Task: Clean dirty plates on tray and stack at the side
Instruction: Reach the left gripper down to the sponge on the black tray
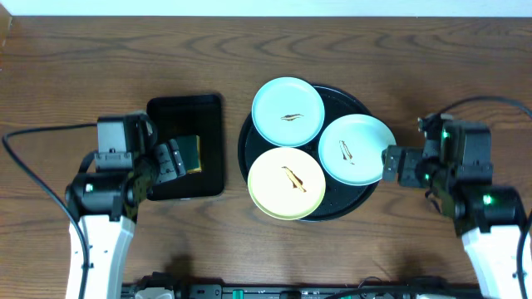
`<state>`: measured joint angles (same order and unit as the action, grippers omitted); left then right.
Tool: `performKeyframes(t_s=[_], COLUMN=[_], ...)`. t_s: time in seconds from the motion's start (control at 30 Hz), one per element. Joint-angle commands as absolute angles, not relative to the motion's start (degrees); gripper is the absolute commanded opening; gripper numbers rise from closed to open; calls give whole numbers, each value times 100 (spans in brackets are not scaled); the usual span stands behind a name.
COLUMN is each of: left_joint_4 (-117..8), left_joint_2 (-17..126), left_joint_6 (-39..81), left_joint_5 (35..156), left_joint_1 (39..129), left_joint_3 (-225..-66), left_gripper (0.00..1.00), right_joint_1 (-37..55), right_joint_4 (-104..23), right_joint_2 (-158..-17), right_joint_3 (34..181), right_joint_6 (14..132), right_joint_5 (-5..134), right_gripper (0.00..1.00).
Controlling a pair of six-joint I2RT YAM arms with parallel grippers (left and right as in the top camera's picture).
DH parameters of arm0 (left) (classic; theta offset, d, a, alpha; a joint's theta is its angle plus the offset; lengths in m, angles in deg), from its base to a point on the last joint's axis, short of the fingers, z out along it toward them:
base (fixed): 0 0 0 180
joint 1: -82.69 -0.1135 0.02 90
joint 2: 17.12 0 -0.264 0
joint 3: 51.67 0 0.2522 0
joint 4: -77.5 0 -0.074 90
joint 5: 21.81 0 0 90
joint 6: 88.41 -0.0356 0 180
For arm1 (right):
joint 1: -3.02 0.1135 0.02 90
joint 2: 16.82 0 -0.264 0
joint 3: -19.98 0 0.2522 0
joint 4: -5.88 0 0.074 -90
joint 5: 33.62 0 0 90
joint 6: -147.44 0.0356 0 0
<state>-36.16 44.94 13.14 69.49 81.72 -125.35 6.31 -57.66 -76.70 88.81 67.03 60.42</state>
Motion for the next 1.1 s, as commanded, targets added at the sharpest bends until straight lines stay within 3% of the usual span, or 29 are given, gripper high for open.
performKeyframes(t_s=[0.0, 0.23, 0.87, 1.07], left_joint_4=[-3592, -4728, -5292, -5290], left_joint_2=[4616, 4955, 7921, 8367], left_joint_6=[1175, 1177, 1175, 1175], left_joint_5=[6887, 6883, 7274, 7379], left_joint_1=[8176, 8176, 8183, 8194], left_joint_3=[-12695, -12680, -12680, -12680], left_gripper=[82, 82, 80, 70], right_joint_1=[657, 657, 657, 657], right_joint_4=[-5823, -5655, -5650, -5648], right_joint_2=[-7954, -8011, -8013, -8013], right_joint_3=[9202, 9202, 9202, 9202], right_joint_6=[6410, 6403, 6403, 6403], right_joint_5=[6011, 5937, 5941, 5941], right_gripper=[99, 97, 99, 99])
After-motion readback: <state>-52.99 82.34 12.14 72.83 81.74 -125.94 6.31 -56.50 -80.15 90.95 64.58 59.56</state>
